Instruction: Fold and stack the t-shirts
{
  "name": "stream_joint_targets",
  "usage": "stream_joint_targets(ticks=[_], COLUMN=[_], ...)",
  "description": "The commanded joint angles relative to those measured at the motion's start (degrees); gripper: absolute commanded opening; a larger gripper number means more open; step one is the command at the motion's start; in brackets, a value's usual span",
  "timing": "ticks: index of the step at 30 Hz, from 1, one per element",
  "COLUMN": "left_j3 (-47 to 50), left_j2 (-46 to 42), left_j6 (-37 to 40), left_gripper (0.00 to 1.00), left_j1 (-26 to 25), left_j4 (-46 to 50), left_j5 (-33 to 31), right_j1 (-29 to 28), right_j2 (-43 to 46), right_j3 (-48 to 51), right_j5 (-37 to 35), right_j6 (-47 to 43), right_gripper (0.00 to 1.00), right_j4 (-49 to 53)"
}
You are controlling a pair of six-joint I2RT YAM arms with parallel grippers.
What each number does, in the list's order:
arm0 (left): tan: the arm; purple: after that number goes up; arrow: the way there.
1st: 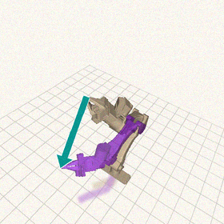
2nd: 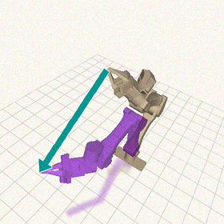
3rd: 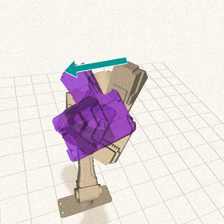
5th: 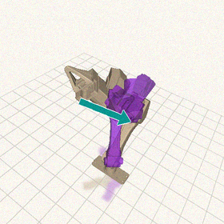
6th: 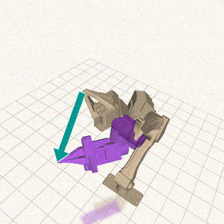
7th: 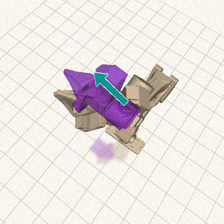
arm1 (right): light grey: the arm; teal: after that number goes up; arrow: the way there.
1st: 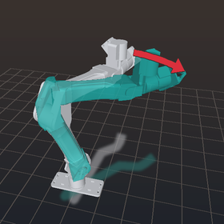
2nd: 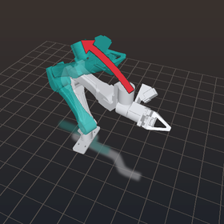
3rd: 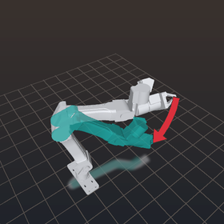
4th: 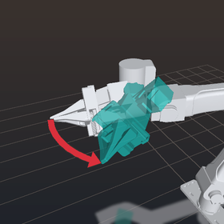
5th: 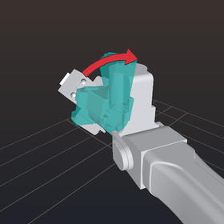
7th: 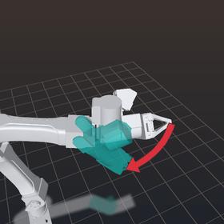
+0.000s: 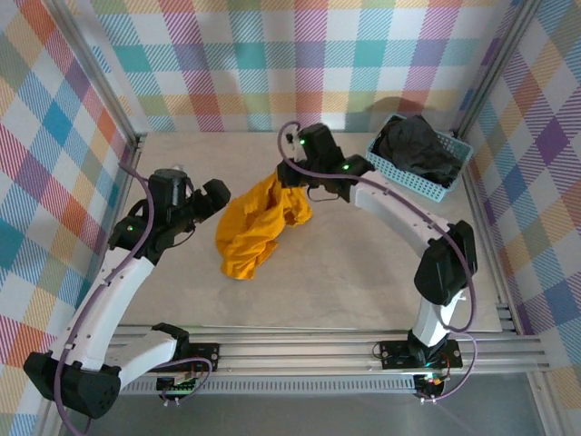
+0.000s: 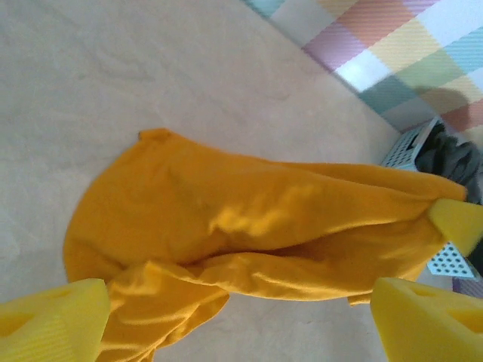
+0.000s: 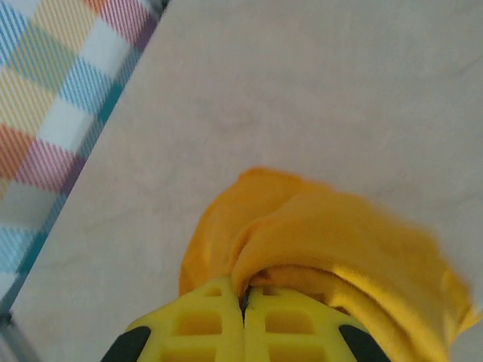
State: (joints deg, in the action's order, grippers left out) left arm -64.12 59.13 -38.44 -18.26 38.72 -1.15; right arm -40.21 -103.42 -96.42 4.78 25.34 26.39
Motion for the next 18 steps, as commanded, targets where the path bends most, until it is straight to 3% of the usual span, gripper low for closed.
stream_joint_targets(ticks=[1,6,8,12,16,17,18], left_j3=[2.0,2.2,1.8,0.7,-0.9,-1.2,-1.6], left_j2=[0.4,2.4,1.1,-4.7,-6.0,-5.5,-4.6], left_j6=[0.6,4.2,4.5,0.9,3.3,4.2,5.3], left_gripper=[0.86,0.76,0.73,0.69,0.7,0.71,0.72], left_j1=[-0.5,-1.8,-2.3,-2.1,-2.1,-2.1,-2.1], left_j4=[1.2,2.6,4.4,11.3,12.0,12.1,12.2], left_j5=[3.6,3.8,-1.1,-17.5,-18.2,-17.4,-16.3], right_j1=[-1.0,-2.9,-5.0,-11.3,-13.5,-13.7,-13.9], right_j2=[-1.5,-8.6,-9.8,-14.6,-17.9,-18.1,-17.6], right_j3=[-1.4,-9.7,-10.8,-14.6,-12.3,-11.7,-10.9], right_j5=[6.9,12.8,16.2,17.7,20.7,21.3,21.1], right_j6=[4.1,3.8,3.6,1.6,3.7,3.7,3.3], right_gripper=[0.0,0.0,0.0,0.0,0.0,0.04,0.16], right_j4=[-1.1,5.0,3.9,6.2,5.0,5.1,5.6])
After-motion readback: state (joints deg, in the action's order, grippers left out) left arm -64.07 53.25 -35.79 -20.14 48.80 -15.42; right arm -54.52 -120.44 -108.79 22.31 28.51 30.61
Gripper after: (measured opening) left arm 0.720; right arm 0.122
